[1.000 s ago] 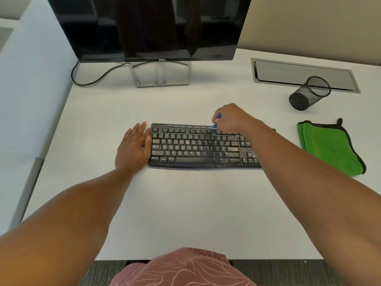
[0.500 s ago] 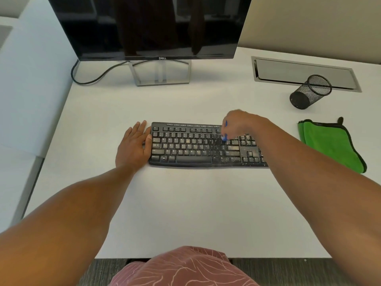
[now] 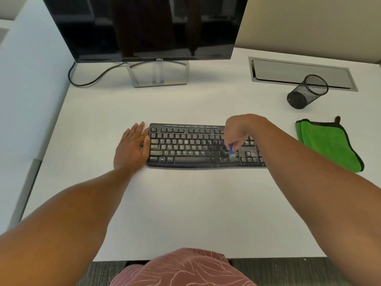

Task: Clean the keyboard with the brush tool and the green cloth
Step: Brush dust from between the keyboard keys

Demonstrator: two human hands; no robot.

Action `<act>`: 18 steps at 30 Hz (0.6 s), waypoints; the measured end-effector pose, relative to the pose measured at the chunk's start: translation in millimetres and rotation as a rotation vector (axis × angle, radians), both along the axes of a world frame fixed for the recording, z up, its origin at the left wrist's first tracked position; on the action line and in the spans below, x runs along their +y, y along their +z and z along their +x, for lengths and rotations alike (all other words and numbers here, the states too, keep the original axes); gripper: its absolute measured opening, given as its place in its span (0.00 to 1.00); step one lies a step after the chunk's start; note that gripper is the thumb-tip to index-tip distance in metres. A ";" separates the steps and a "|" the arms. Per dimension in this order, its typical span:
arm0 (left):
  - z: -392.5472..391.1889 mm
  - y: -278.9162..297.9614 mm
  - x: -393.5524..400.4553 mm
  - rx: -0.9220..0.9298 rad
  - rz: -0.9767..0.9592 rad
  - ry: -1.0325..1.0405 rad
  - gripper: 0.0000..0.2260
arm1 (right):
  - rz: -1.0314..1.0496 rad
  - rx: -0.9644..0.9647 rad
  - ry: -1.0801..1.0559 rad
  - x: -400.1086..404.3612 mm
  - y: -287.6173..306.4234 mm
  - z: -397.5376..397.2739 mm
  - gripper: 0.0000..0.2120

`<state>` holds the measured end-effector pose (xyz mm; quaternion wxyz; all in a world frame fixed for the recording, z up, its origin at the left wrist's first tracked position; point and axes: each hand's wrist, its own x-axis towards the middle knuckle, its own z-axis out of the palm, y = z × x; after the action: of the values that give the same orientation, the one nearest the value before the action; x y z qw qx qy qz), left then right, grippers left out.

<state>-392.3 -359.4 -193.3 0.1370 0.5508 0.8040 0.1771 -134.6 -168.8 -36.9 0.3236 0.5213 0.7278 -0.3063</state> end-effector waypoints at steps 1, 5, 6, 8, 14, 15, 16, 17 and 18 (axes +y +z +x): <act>0.0 0.3 -0.2 0.001 0.004 0.002 0.26 | -0.044 -0.007 -0.046 0.0 2.6 0.8 0.10; 0.4 1.2 -0.4 -0.005 0.021 0.000 0.26 | 0.129 0.182 -0.026 5.7 6.1 -4.5 0.12; 0.1 0.9 -0.4 -0.006 0.021 -0.002 0.26 | 0.205 0.221 -0.008 9.1 1.6 -7.7 0.13; 0.0 0.3 -0.2 -0.005 0.017 -0.002 0.26 | 0.275 0.263 -0.073 7.1 -3.1 -10.2 0.13; 0.0 0.1 -0.3 -0.003 0.017 0.002 0.25 | -0.023 0.043 -0.212 -7.9 -4.7 -5.8 0.09; -0.1 0.0 -0.3 -0.003 0.014 0.001 0.25 | 0.002 0.082 -0.266 -7.1 -2.7 -4.5 0.08; -0.1 -0.3 -0.1 -0.004 0.011 0.000 0.25 | 0.023 0.099 -0.246 -6.7 2.2 -5.7 0.07; -0.2 -0.5 -0.1 -0.004 0.007 0.000 0.25 | 0.066 0.149 -0.222 -3.4 0.6 -6.2 0.08; -0.5 -0.7 -0.1 -0.003 0.006 0.001 0.25 | 0.093 0.188 -0.184 -1.6 -2.2 -6.6 0.08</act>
<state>-392.8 -359.6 -194.0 0.1366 0.5506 0.8035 0.1805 -141.2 -170.4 -39.0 0.2000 0.5693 0.7174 -0.3482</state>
